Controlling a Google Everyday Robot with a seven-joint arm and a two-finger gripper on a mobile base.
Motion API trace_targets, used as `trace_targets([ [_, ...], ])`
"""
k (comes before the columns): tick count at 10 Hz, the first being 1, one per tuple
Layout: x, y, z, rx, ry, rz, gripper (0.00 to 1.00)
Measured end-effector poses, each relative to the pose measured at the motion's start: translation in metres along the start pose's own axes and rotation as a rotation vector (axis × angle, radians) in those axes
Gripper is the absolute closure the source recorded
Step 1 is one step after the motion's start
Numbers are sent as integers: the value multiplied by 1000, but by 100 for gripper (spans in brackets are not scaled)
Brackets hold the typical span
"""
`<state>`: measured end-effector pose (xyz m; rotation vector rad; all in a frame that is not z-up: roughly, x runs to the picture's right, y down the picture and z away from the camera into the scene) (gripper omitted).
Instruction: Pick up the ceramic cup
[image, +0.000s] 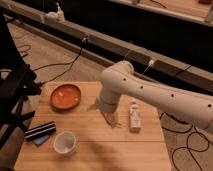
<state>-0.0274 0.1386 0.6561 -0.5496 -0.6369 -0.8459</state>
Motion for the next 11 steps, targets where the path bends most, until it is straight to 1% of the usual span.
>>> trace_targets([
  [1,-15,-5,6,7,-15,-50,20],
  [3,-44,-11,16,9,-41,-137,20],
  [4,-63,-13,19,11,-52,-204,20],
  [5,-68,-14,20,11,-55,-221,20],
  [8,-68,-14,20,11,-55,-221,20],
  [10,-74,-15,32,7,-71,-237,20],
  [11,-83,-19,43,7,-90,-249,20],
])
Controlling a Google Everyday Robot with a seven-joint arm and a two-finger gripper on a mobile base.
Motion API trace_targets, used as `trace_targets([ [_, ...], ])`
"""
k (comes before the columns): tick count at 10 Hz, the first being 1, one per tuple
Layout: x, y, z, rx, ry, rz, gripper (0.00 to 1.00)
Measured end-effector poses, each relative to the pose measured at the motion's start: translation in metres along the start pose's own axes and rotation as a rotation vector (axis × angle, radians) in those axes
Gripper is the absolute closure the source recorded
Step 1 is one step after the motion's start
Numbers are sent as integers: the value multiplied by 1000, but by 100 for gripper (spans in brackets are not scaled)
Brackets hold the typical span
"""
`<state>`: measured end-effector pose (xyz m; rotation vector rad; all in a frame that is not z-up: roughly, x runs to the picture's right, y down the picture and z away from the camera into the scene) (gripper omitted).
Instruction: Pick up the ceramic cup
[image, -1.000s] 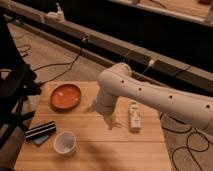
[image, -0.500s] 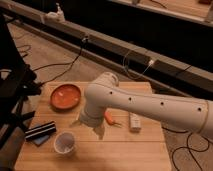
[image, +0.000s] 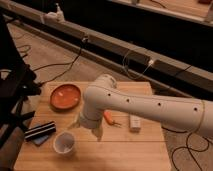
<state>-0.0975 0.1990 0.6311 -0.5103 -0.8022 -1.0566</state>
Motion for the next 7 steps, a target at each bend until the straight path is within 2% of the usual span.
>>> trace_targets([
  [3,-12,-10,29,8,-47,-11,20],
  [7,-20,-12,71,-32,-89,-36,20],
])
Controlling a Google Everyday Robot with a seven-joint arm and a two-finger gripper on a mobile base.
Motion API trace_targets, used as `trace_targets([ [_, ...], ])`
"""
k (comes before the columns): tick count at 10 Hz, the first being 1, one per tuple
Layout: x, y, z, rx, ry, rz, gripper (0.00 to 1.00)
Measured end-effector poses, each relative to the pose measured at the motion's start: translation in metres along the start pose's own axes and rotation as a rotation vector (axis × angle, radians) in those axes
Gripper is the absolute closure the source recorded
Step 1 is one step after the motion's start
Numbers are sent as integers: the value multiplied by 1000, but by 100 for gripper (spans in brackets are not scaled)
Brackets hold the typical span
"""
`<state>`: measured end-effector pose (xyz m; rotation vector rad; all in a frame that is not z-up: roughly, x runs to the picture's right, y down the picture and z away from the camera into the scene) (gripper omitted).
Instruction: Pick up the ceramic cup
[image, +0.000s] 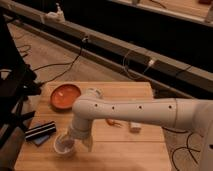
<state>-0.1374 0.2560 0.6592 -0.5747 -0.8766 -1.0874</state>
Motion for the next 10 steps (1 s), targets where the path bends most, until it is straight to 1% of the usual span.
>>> trace_targets([
  [3,1,-1,28,-12,-35,7,20],
  [4,3,-1,34,-13,-40,14,22],
  [5,6,-1,38,-12,-39,21,27],
  [6,12,-1,40,-7,-28,35,38],
  [7,19,-1,36,-1,-8,53,49],
  [8,23,0,31,-2,7,79,59],
  [9,26,0,25,1,17,100,66],
  [10,27,1,15,-5,29,127,79],
])
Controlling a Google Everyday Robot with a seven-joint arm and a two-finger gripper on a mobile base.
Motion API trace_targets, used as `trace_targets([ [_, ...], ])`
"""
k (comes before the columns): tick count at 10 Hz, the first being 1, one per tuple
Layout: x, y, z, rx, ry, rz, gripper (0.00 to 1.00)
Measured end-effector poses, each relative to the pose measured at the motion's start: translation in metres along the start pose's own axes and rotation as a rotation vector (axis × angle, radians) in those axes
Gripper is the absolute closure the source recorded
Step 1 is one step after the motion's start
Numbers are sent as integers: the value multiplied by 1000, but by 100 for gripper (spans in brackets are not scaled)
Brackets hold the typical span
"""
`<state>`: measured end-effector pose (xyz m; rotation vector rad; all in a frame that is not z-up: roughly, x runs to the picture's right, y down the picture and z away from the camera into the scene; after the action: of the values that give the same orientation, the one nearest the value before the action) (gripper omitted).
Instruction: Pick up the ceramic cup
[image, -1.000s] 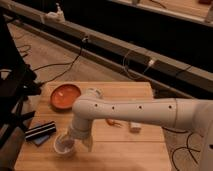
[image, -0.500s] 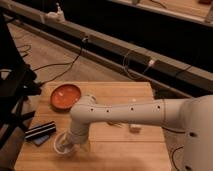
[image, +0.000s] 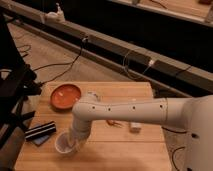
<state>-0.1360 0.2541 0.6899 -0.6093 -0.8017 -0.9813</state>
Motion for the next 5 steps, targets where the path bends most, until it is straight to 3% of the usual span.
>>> trace_targets([
  [2,-1,-7,-14,18,11,15,96],
  [5,-5,-24,-44,103,24,14,100],
])
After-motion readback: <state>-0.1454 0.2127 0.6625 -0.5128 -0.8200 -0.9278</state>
